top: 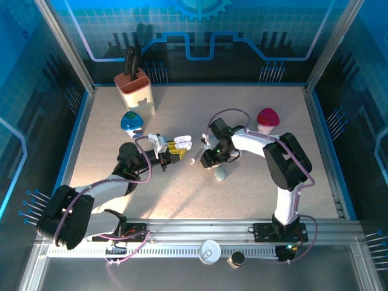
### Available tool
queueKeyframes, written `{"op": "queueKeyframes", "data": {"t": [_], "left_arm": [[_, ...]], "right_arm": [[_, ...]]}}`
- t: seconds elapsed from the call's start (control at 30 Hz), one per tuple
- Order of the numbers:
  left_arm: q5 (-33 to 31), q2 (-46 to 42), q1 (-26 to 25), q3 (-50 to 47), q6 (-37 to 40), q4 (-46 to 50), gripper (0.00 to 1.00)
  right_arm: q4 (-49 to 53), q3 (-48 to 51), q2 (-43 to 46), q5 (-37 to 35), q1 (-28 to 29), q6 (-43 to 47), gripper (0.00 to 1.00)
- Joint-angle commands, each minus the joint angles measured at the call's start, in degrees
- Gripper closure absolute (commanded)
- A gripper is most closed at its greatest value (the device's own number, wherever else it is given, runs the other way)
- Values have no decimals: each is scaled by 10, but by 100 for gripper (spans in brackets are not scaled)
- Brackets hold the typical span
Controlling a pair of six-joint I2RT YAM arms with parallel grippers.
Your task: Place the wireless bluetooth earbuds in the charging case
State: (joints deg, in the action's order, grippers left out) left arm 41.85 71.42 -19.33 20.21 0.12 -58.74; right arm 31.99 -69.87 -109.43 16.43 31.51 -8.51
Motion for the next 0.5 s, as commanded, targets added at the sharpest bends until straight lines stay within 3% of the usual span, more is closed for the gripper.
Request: {"op": "queueKeyframes", "data": {"t": [0.0,0.47], "left_arm": [[14,-3,3,22,8,-2,94],[19,10,2,31,-1,-6,94]], "right_arm": [[67,-37,-18,-10,-8,67,52],[110,-81,-76,-23,-2,86,70]]}}
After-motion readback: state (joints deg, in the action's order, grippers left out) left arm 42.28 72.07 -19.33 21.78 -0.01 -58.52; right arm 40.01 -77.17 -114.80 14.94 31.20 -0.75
